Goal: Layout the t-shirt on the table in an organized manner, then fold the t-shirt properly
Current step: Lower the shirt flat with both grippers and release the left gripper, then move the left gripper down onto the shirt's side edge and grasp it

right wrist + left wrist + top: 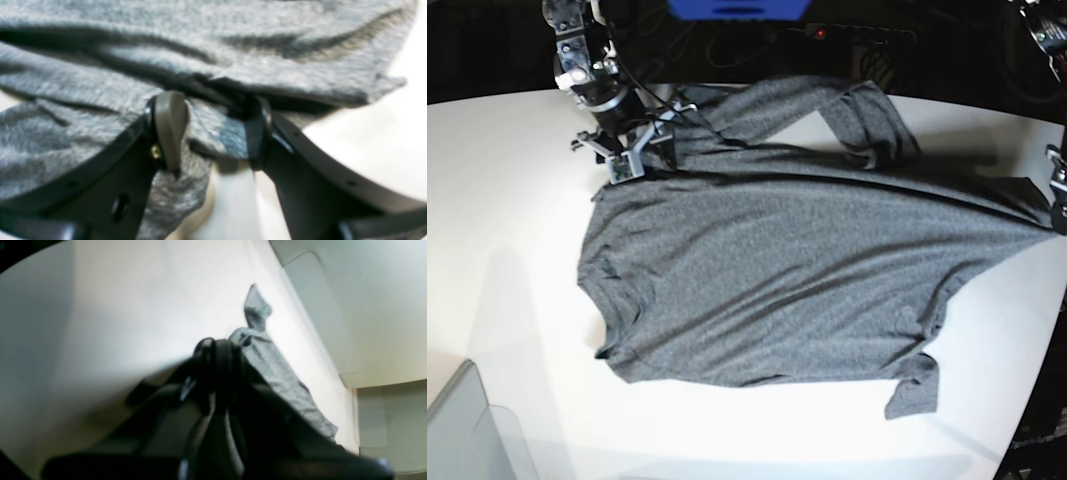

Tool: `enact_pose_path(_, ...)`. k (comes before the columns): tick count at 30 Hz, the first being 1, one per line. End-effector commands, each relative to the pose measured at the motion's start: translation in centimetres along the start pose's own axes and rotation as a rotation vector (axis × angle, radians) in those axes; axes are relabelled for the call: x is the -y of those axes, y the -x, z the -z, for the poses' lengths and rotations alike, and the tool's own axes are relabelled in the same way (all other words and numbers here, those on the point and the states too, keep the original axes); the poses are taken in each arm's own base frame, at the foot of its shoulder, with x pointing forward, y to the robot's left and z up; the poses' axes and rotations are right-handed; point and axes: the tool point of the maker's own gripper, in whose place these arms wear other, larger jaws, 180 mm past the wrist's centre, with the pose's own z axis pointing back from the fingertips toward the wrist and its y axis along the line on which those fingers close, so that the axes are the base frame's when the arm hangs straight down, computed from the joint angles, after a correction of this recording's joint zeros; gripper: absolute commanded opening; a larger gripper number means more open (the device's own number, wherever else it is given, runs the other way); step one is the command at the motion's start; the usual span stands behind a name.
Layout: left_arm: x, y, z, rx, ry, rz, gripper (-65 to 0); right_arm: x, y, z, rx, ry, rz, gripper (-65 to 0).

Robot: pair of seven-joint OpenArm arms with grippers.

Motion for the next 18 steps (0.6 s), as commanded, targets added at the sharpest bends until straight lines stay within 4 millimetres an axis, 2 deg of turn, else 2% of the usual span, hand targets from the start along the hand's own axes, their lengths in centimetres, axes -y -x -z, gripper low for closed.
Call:
enact_pose_path(1, 0.1, -0.9, 0.2, 0.021, 0.011, -0.017, -64.5, 0.3, -0.8, -0.1, 0.028, 0.003, -0.003, -35.9)
enact_pose_path(8, -4.5, 3.6, 3.6, -0.092, -0.082, -0.162, -64.5, 1.5, -0.9, -0.3, 0.032, 0.032, 0.002, -35.9)
enact_pose_path(11, -4.9, 5.8, 4.4, -0.154, -0.095, -0.185, -63.6, 1.9, -1.3, -0.1, 0.039, 0.038, -0.005, -35.9)
enact_pose_path(13, -4.5, 6.2, 4.8, -0.183, -0.084, -0.194, -58.6, 2.5, -0.9, -0.1, 0.027, 0.044, -0.014, -35.9)
enact_pose_path(15, -3.9, 6.6, 5.0, -0.215, -0.067, -0.198, -50.1, 2.9, -1.5, 0.5, 0.037, 0.048, -0.018, -35.9)
enact_pose_path(18, -2.8, 6.6, 5.5, -0.241, -0.038, -0.204, -36.2, 3.9, -1.1, 1.5, 0.016, 0.060, -0.022, -35.9)
